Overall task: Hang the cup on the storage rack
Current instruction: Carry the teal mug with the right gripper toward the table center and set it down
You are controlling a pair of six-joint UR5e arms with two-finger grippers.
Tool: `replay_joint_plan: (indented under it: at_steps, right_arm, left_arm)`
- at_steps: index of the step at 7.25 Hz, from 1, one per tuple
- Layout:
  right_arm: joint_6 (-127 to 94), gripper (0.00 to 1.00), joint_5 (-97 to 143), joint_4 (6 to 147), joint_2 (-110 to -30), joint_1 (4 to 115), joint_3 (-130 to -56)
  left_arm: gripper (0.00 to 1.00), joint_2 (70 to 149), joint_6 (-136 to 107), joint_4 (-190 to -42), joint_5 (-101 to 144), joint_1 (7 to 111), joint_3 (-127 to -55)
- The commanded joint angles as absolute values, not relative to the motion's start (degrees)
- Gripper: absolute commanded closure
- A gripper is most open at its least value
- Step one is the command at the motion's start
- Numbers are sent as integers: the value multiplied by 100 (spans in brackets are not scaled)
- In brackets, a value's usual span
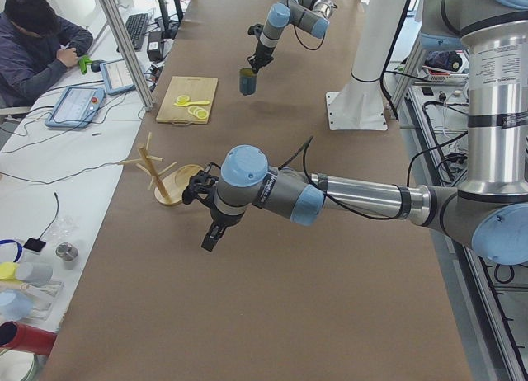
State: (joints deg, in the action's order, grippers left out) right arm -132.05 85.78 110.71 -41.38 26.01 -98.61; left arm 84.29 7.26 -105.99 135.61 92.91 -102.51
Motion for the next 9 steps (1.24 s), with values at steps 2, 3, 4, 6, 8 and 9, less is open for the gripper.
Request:
replay_joint_plan:
  at_steps: [2,3,4,6,8,9]
  right_arm:
    - [-14262,100,8595,11311,-2825,2356,-8135]
    - [-14404,100,8613,11312,-2734,2295,-7930]
    - [-14405,100,8692,11329,-2751,2277,-7893]
    - [-14353,100,8814,11329,-2769,2259,-7787]
    - [-14248,100,8886,11564,-2760,2259,-7848]
    - [-14030,90,8912,11566,-2751,2259,-7849]
  left_arm:
    - [1,8429,738,-10652,13562,9290,-10143]
    - [1,8429,721,-10852,13562,9290,-10029]
    - [1,8429,721,-10950,13562,9290,-9950]
    - [1,8429,721,-10960,13562,9290,-9958]
    - [1,8429,721,-10960,13562,9290,-9958]
    - [1,8429,721,-10960,13562,9290,-9967]
